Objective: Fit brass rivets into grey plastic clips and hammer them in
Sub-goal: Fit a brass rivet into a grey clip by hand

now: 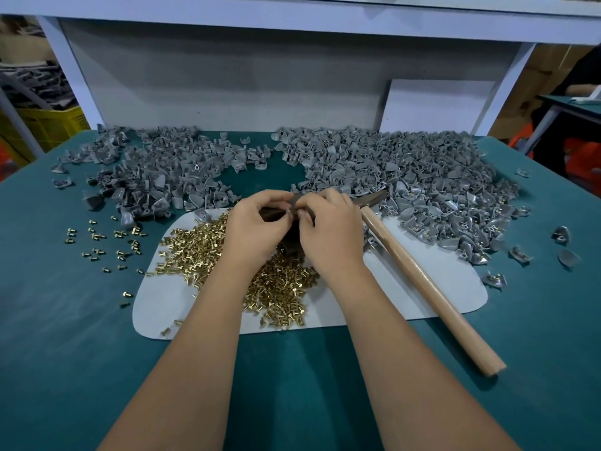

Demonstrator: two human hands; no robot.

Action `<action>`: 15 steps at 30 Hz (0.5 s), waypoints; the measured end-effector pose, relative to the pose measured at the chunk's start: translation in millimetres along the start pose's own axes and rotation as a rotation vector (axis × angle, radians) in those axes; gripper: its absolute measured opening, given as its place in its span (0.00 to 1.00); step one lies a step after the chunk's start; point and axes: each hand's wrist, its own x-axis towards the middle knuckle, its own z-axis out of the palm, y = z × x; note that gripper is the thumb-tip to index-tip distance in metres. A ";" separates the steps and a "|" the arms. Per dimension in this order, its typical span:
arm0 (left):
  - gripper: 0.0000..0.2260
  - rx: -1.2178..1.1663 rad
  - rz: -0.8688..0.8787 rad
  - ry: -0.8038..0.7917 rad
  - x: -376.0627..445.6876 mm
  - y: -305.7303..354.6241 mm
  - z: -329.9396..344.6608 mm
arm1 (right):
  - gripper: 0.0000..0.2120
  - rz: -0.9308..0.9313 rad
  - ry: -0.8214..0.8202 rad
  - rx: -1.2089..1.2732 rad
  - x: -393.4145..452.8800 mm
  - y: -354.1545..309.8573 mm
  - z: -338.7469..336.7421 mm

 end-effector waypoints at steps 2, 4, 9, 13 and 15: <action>0.15 0.003 -0.002 0.002 0.7 -1.1 -0.1 | 0.08 -0.098 -0.019 -0.144 2.8 1.2 -4.7; 0.16 -0.004 -0.003 -0.004 1.2 -1.8 -0.1 | 0.10 -0.154 -0.041 -0.253 5.1 -0.5 -7.2; 0.17 0.003 0.011 0.012 1.8 -4.0 1.0 | 0.12 -0.108 -0.126 -0.282 10.8 -11.7 -7.2; 0.17 0.011 0.012 0.024 2.2 -5.1 3.0 | 0.10 -0.035 -0.123 -0.240 10.0 -9.1 -3.8; 0.18 0.006 0.010 0.023 2.4 -5.5 2.9 | 0.10 -0.028 -0.092 -0.234 4.8 -6.7 1.2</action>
